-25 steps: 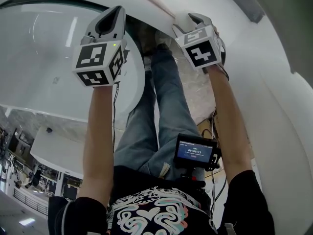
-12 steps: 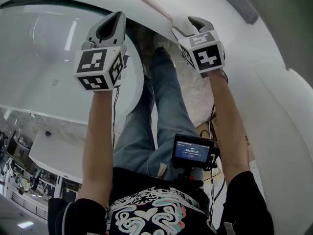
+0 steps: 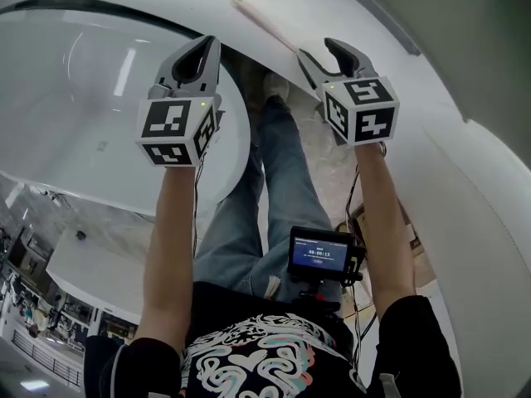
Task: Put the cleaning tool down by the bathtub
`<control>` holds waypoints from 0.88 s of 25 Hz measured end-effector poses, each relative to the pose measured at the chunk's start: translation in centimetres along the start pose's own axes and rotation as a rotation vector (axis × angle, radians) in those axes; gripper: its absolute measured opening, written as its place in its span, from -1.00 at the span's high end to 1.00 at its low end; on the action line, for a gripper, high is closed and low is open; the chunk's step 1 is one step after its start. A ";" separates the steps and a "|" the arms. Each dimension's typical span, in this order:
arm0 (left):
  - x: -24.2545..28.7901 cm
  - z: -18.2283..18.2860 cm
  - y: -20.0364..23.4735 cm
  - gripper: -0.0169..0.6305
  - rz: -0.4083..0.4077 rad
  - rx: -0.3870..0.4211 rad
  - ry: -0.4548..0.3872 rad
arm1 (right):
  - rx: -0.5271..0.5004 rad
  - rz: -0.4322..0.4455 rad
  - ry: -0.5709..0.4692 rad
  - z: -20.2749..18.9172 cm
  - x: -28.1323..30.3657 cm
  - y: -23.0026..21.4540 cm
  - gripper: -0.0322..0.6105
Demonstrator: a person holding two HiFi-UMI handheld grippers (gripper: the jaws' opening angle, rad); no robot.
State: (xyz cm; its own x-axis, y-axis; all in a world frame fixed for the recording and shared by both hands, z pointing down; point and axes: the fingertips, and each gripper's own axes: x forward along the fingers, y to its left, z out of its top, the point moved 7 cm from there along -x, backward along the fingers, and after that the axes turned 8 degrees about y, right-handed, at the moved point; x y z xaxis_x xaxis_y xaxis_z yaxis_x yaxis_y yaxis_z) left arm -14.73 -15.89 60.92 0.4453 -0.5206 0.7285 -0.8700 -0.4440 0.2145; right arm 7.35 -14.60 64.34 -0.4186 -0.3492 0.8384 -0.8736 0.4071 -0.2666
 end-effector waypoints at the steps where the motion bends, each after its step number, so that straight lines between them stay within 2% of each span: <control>1: -0.4 0.2 -0.3 0.90 0.002 -0.001 -0.003 | 0.013 0.006 -0.022 0.2 -0.6 0.0 0.15; 5: -2.1 1.3 -1.3 0.90 0.008 0.009 -0.021 | 0.074 0.046 -0.086 1.0 -2.6 0.5 0.15; 7: -3.2 1.7 -1.9 0.90 0.012 0.019 -0.032 | 0.051 0.037 -0.091 0.9 -3.8 1.1 0.18; 11: -5.5 3.5 -3.2 0.90 0.023 0.054 -0.085 | -0.020 -0.057 -0.151 1.3 -7.0 1.6 0.58; 14: -7.5 5.1 -4.1 0.90 0.037 0.090 -0.127 | -0.062 -0.163 -0.213 1.9 -9.7 1.9 0.71; 17: -8.5 7.0 -4.8 0.90 0.061 0.165 -0.175 | -0.130 -0.273 -0.279 3.3 -12.2 2.0 0.75; 19: -9.5 8.0 -5.3 0.90 0.067 0.188 -0.199 | -0.105 -0.247 -0.332 4.1 -14.1 2.7 0.76; 22: -11.6 9.4 -6.4 0.90 0.069 0.196 -0.221 | 0.042 -0.101 -0.433 4.8 -17.5 3.6 0.78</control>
State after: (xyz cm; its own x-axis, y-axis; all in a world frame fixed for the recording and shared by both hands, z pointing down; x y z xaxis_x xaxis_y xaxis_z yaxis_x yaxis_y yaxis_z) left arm -12.34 -13.84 45.00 0.4404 -0.6911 0.5731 -0.8521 -0.5228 0.0243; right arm 10.34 -11.10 46.45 -0.3880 -0.7105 0.5870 -0.9211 0.3214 -0.2197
